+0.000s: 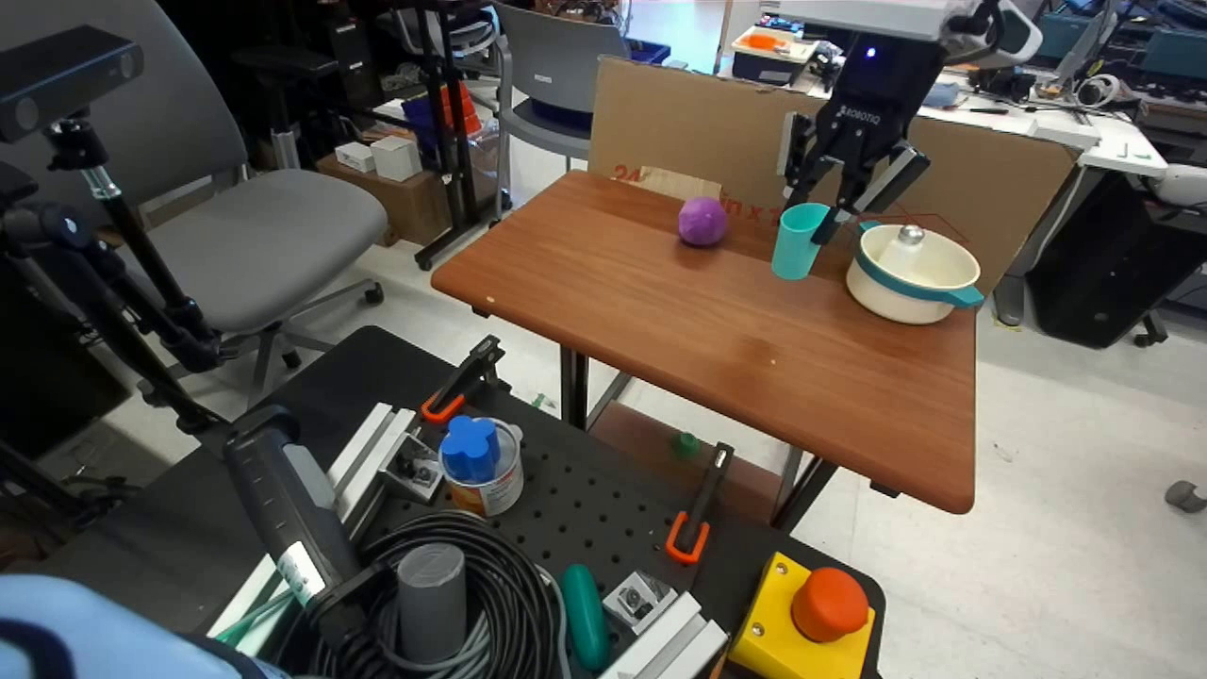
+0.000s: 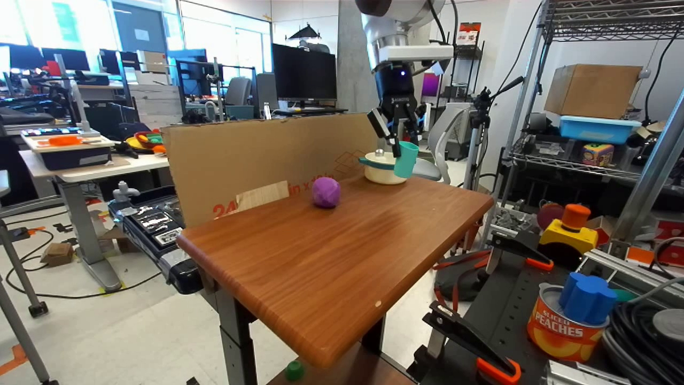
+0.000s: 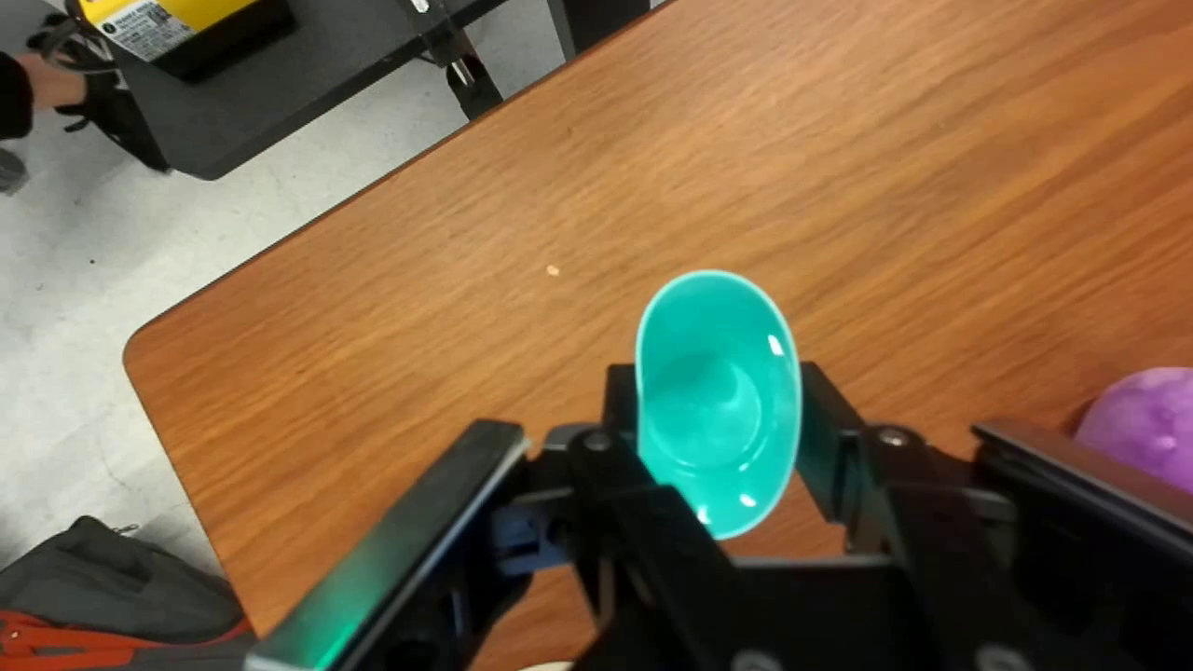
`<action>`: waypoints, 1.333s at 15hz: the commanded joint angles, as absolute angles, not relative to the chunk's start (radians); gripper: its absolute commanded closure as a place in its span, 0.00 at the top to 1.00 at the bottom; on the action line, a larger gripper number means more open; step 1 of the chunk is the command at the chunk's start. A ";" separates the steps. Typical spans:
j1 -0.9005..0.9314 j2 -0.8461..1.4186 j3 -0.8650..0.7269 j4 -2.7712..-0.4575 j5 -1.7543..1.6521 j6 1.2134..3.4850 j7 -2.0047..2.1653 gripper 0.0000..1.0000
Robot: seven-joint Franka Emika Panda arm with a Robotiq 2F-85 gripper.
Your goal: Move the cup to the right
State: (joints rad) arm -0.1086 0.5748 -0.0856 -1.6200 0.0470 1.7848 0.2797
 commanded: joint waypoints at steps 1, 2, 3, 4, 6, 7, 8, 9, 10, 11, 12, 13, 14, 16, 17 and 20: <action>-0.118 0.678 -0.097 -1.519 0.075 1.732 0.276 0.17; -0.119 0.703 -0.100 -1.503 0.072 1.729 0.279 0.17; -0.119 0.723 -0.102 -1.489 0.071 1.722 0.282 0.17; -0.121 0.743 -0.104 -1.475 0.072 1.717 0.283 0.17; -0.125 0.775 -0.106 -1.448 0.075 1.697 0.282 0.17; -0.126 0.788 -0.106 -1.436 0.076 1.687 0.281 0.17; -0.128 0.799 -0.106 -1.425 0.076 1.679 0.280 0.17; -0.129 0.802 -0.106 -1.418 0.076 1.664 0.277 0.67; -0.128 0.800 -0.105 -1.413 0.073 1.647 0.275 0.69; -0.124 0.793 -0.106 -1.419 0.065 1.636 0.272 0.75; -0.118 0.779 -0.105 -1.432 0.060 1.624 0.270 0.84; -0.110 0.758 -0.105 -1.451 0.054 1.607 0.270 0.90; -0.103 0.740 -0.106 -1.465 0.052 1.593 0.279 0.99; -0.082 0.680 -0.102 -1.514 0.044 1.566 0.280 1.00; -0.064 0.631 -0.098 -1.556 0.034 1.575 0.275 1.00; -0.057 0.659 -0.097 -1.518 0.044 1.593 0.278 1.00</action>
State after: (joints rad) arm -0.0574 0.6542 -0.0937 -1.5233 0.0425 1.5964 0.2794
